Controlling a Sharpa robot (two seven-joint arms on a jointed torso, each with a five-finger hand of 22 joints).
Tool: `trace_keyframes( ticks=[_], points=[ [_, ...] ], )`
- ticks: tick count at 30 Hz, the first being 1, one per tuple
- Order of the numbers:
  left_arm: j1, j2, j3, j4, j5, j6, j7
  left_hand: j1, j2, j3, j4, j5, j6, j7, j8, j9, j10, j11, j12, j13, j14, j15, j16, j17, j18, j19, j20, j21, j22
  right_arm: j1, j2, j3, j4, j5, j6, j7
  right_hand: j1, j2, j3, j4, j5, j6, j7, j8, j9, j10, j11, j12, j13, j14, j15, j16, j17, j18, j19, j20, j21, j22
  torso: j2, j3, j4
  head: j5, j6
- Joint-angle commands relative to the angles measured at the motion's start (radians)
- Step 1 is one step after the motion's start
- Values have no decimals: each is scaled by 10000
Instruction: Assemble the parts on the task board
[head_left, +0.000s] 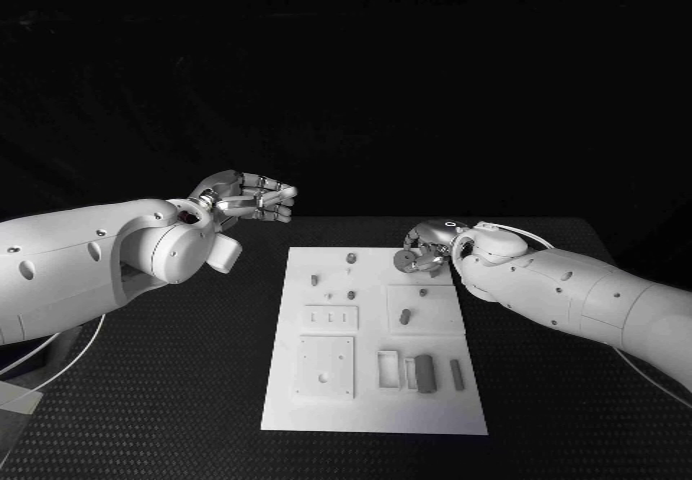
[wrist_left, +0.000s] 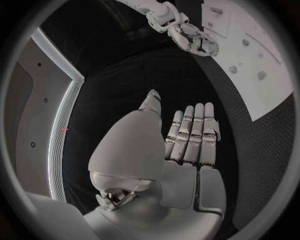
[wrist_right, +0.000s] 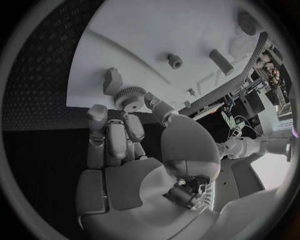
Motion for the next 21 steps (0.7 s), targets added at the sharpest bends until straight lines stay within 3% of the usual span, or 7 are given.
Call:
trace_keyframes(
  ticks=[1,9,21],
  points=[
    [10,17,9,3,-36,122,124,-44,-80,-28,19,-49,63,357,-69,-13,-43,19,-49,-14,75,-9,-50,16,127,84,-17,-49,-14,-19,28,-5,9,114,137,34,30,-34,2,62,14,130,33,117,32,-39,48,-30,436,-13,75,15,-23,944,2,-80,-63,160,6,-6,-2,9,-31],
    [11,1,9,30,-36,120,119,-49,-78,-26,17,-49,64,356,-70,-13,-44,18,-49,-14,75,-9,-53,17,128,85,-18,-51,-14,-58,38,-11,-93,75,252,40,215,390,12,-109,12,972,-106,641,287,-122,-81,-64,294,-56,-43,-2,-124,944,-47,-54,-53,179,-12,-2,22,-23,-68],
    [11,-34,9,51,-36,99,101,-49,-79,-21,12,-48,65,355,-72,-12,-44,16,-48,-15,76,-11,-57,20,129,85,-21,-54,-15,-83,14,-23,-117,-145,160,34,407,922,23,-600,21,1334,-173,834,437,-187,-144,-101,132,-110,-102,-39,-263,944,-107,-1,-42,183,-18,10,5,-19,-97]
  ],
)
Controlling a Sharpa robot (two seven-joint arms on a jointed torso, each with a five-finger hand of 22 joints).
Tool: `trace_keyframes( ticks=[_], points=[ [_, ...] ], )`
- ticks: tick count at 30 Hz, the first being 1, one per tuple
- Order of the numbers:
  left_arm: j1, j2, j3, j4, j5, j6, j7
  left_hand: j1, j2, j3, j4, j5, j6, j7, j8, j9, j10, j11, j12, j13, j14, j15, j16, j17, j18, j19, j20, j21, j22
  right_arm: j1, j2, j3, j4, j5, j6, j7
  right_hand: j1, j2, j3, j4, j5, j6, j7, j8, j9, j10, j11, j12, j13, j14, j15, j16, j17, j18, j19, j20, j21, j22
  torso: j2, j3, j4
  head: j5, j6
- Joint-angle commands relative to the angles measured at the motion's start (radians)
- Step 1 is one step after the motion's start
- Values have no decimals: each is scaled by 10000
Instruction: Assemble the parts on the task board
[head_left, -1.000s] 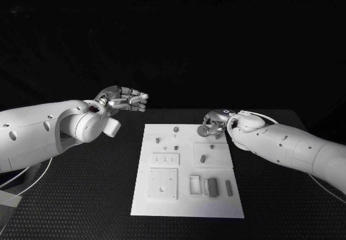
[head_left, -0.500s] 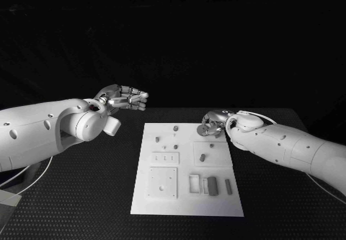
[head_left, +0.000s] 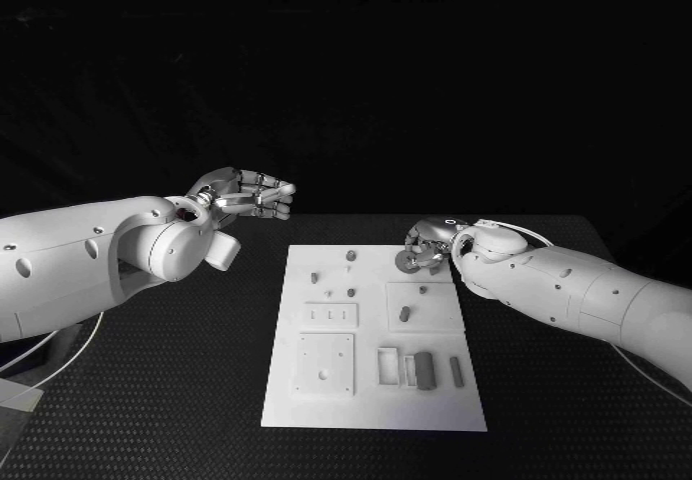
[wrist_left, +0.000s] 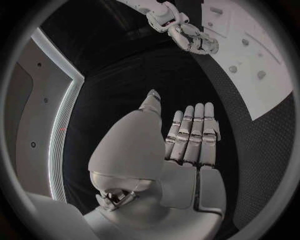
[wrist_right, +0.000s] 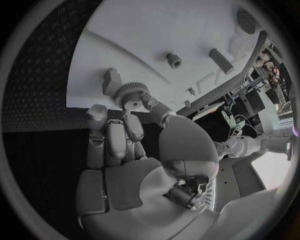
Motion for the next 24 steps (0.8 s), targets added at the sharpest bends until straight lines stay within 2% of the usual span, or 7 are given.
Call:
trace_keyframes(
  ticks=[1,2,9,16,20,24],
  points=[
    [12,-7,11,35,-30,86,95,-48,-79,-21,11,-48,65,355,-34,-12,-44,16,-48,-16,76,-11,-57,13,133,48,15,-54,-16,-56,-12,-28,-36,-287,143,-5,41,122,7,-110,22,196,149,26,32,-55,-38,-71,121,-41,-62,-43,-39,1012,-35,10,-44,183,4,10,-9,-4,-11],
    [12,-12,11,39,-30,84,91,-48,-80,-20,11,-48,65,356,-34,-12,-45,16,-48,-16,76,-11,-57,13,133,48,15,-55,-16,-57,-12,-32,-36,-327,137,-20,49,111,5,-138,22,182,152,16,31,-62,-36,-77,111,-45,-61,-45,-47,1012,-39,12,-44,182,5,13,-13,-2,-19],
    [12,-31,12,53,-30,73,79,-44,-85,-18,9,-48,64,360,-37,-12,-47,16,-49,-17,76,-12,-60,15,134,48,14,-57,-17,-68,-39,-147,20,-695,55,-52,385,-488,-11,-264,22,-325,261,-279,-54,-459,65,-423,-181,-222,31,-128,-301,1012,-136,36,-95,172,4,13,-3,-25,-33],
    [12,-56,12,52,-30,69,80,-38,-89,-15,8,-48,62,362,-39,-13,-50,17,-50,-19,77,-12,-62,17,135,49,13,-58,-17,-116,-68,-210,62,-969,18,24,812,-948,-44,-275,20,-538,307,-378,-59,-614,110,-452,-267,-316,80,-148,-399,1012,-202,69,-115,178,7,27,-3,-49,-59],
    [12,-65,12,58,-30,77,81,-35,-90,-13,8,-48,62,362,-40,-13,-50,18,-50,-19,77,-12,-63,18,135,49,13,-59,-17,-130,-86,-218,63,-1010,-3,40,881,-1046,-64,-268,16,-559,313,-384,-53,-628,116,-434,-276,-330,85,-149,-413,1012,-210,84,-117,178,5,22,-6,-76,-74],
    [12,-73,12,64,-30,73,81,-34,-89,-11,9,-48,62,362,-41,-12,-51,18,-49,-19,78,-12,-64,18,135,50,13,-59,-17,-142,-100,-227,68,-1038,-1,51,906,-1048,-61,-268,19,-549,314,-376,-47,-619,118,-414,-270,-325,87,-144,-401,1012,-210,87,-118,177,5,21,-9,-83,-76]
  ],
)
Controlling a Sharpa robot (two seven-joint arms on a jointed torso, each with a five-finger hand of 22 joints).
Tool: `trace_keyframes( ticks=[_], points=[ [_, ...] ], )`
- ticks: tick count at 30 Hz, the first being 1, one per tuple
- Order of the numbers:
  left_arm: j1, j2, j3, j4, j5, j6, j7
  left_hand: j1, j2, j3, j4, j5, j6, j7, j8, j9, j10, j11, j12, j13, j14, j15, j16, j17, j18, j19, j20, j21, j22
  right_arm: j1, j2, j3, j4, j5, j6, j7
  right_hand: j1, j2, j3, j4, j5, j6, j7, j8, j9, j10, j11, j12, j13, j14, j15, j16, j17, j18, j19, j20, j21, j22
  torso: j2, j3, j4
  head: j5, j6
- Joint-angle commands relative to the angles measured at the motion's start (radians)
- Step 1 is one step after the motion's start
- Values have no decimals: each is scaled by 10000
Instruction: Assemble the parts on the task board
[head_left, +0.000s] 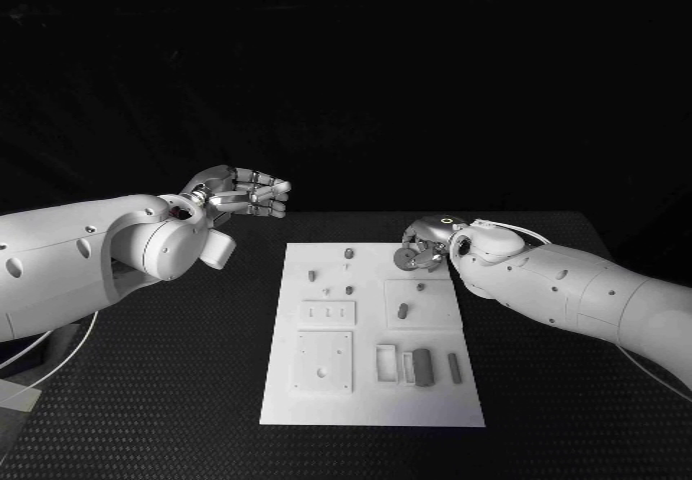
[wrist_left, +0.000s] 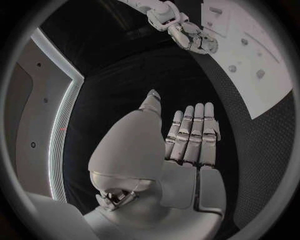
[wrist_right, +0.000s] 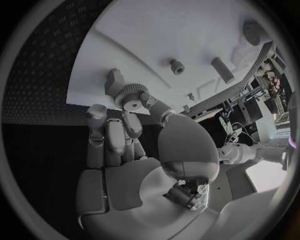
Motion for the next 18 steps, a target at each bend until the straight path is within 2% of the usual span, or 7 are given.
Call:
trace_keyframes(
  ticks=[1,8,15,18],
  points=[
    [11,2,10,31,-28,79,90,-33,-89,-10,9,-48,63,362,-41,-12,-51,18,-49,-11,79,-12,-64,11,135,51,13,-60,-10,-132,-48,-77,-25,-402,309,-55,72,-67,-12,-8,19,-16,-1,41,31,-104,82,39,-7,-41,-5,-29,16,1022,-65,19,-39,177,3,-2,-2,-21,-6],
    [11,-9,10,36,-32,75,89,-31,-88,-8,10,-48,64,363,-42,-12,-50,18,-49,-12,79,-12,-65,12,135,52,13,-61,-11,-162,-56,-94,-50,-507,249,-37,220,26,12,-15,20,95,-4,106,70,-81,81,97,-10,-35,-3,-16,22,1022,-62,28,-33,179,2,-1,5,-48,-5],
    [11,-39,10,53,-38,65,84,-28,-84,-4,10,-48,65,364,-42,-12,-50,18,-47,-12,81,-12,-67,14,135,53,13,-62,-11,-227,-65,-141,-58,-652,194,-42,426,21,11,-27,18,137,-21,130,92,-73,65,136,-28,-29,-18,-3,31,1022,-71,28,-22,185,-1,-5,14,-53,-13],
    [11,-42,10,53,-38,63,85,-28,-83,-3,10,-48,66,365,-42,-11,-49,18,-47,-12,81,-12,-68,15,135,54,13,-62,-11,-227,-72,-142,-50,-672,123,-53,491,102,-13,-18,15,357,-57,250,153,-3,34,227,-6,4,-43,16,69,1022,-61,35,-4,188,6,-3,7,-53,-12]
  ],
)
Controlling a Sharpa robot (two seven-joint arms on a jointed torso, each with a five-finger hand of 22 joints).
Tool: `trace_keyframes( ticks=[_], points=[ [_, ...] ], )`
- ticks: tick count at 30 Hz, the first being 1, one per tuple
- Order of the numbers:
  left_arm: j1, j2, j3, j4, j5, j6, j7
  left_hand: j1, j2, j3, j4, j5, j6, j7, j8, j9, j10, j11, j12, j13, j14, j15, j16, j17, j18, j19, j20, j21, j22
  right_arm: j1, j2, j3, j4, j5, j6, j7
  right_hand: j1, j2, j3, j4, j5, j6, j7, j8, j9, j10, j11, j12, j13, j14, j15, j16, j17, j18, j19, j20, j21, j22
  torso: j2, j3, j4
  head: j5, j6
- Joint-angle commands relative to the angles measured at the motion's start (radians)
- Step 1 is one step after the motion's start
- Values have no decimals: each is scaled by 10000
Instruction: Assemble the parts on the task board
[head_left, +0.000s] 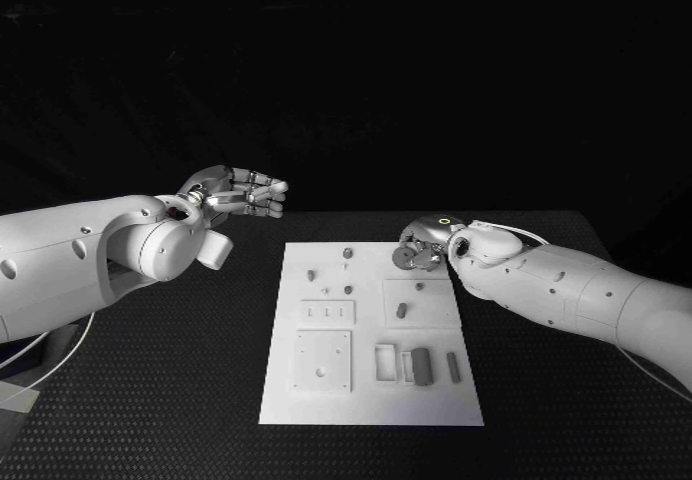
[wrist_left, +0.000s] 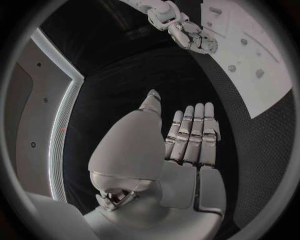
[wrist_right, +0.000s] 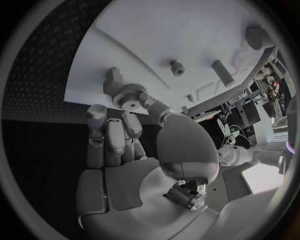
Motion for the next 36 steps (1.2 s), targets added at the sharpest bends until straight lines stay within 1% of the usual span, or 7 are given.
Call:
trace_keyframes(
  ticks=[1,6,9,12,20,27,36],
  points=[
    [12,3,10,32,-33,63,86,-28,-83,-3,11,-48,66,365,-43,-11,-48,17,-47,-13,82,-12,-68,18,135,54,13,-62,-12,-173,-48,-107,-75,-418,349,-204,102,106,-23,-17,10,298,14,149,101,39,5,75,19,46,-56,21,29,1021,-38,17,2,187,3,-2,-4,-7,-7],
    [12,-19,10,42,-33,66,82,-30,-80,-1,12,-48,68,366,-43,-10,-47,17,-45,-12,83,-12,-69,19,134,55,13,-63,-12,-173,-76,-107,-27,-356,59,-141,-179,381,-105,40,12,775,-130,372,207,141,-129,170,12,111,-176,43,77,1021,8,38,27,177,-6,-4,-10,-17,-9],
    [12,-36,10,43,-38,46,64,-30,-78,1,12,-48,69,366,-43,-10,-45,17,-44,-12,84,-12,-69,20,134,56,13,-63,-12,-173,-66,-107,-15,-356,13,-140,-253,447,-78,12,20,1064,-237,500,277,180,-232,207,5,114,-272,33,47,1021,21,20,22,169,-1,-1,-4,-28,30],
    [12,-41,10,47,-41,10,53,-24,-76,4,9,-48,72,368,-42,-9,-42,16,-43,-12,85,-13,-70,22,135,57,12,-64,-12,-173,-62,-106,-18,-358,-68,-159,-232,500,-45,0,23,1143,-274,524,294,212,-268,240,15,122,-309,31,48,1021,29,5,21,167,1,-2,5,-25,108],
    [12,-77,11,72,-42,14,50,-12,-72,10,7,-48,77,368,-42,-8,-40,15,-41,-12,88,-14,-73,25,136,56,11,-67,-13,-167,-106,-99,197,-619,-788,-731,-249,601,-27,11,16,1210,-306,532,313,287,-303,304,37,174,-348,50,108,1021,53,-11,30,169,-5,-1,-12,24,136],
    [14,-112,11,81,-43,2,53,1,-70,15,5,-48,81,363,-41,-6,-38,13,-40,-12,89,-14,-75,27,135,54,12,-71,-14,-10,-178,-31,608,-927,-1175,-1046,-311,586,-39,19,16,1247,-321,533,322,350,-318,358,60,213,-362,68,157,1021,83,-21,43,169,-3,-4,-5,16,156],
    [19,-164,12,127,-43,-14,53,6,-76,14,7,-49,83,359,-42,-6,-37,13,-40,-12,90,-14,-78,29,134,53,13,-75,-16,272,-319,126,1577,-1395,-1456,-1321,-304,530,-29,5,18,1277,-336,531,329,368,-332,350,37,222,-377,74,156,1021,105,-37,48,167,-9,-10,-15,31,181]
  ],
)
